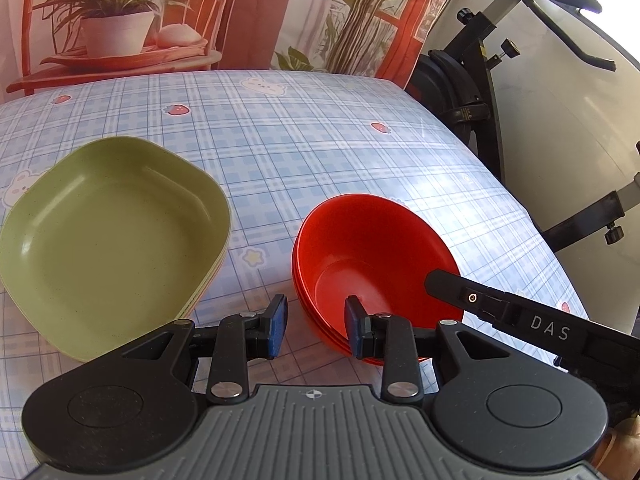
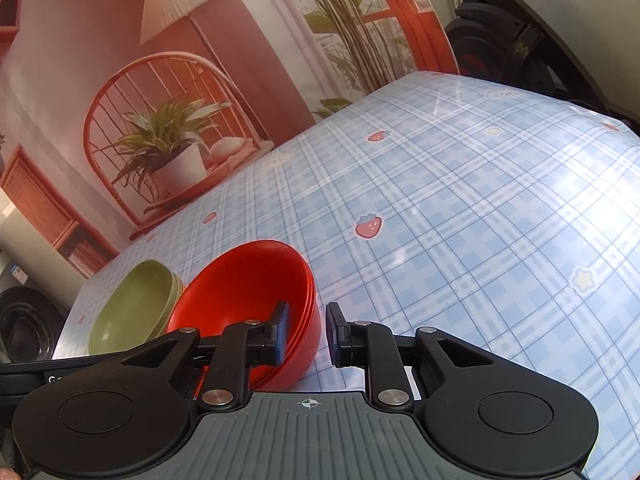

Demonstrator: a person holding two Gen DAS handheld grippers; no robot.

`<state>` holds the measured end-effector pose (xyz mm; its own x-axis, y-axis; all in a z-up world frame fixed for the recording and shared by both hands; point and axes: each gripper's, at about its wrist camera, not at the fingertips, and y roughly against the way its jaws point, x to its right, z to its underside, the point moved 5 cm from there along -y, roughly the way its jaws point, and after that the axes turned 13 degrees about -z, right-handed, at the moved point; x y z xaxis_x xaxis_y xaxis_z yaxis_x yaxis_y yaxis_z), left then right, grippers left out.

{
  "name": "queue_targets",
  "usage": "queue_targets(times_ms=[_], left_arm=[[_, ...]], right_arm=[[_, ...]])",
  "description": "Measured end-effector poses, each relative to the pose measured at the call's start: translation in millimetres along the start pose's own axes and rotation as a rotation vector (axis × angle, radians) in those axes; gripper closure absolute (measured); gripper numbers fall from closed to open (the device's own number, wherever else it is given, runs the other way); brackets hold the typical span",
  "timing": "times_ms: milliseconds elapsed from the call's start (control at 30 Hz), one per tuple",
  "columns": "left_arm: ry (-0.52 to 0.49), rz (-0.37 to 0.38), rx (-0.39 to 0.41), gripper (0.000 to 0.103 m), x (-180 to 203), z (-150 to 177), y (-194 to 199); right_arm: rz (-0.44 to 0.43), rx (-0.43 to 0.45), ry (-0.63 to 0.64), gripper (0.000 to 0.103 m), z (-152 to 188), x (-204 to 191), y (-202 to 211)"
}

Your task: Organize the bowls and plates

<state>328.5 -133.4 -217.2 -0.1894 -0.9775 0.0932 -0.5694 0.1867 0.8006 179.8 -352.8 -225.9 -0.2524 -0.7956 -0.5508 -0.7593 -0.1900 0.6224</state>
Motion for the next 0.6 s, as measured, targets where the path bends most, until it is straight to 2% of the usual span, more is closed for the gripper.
queue_targets(times_ms=[600], left_arm=[[-0.013, 0.034, -0.001, 0.071, 3.9, 1.2, -0.9]], right_arm=[[0.013, -0.015, 0.013, 0.087, 0.4, -7.0, -3.2]])
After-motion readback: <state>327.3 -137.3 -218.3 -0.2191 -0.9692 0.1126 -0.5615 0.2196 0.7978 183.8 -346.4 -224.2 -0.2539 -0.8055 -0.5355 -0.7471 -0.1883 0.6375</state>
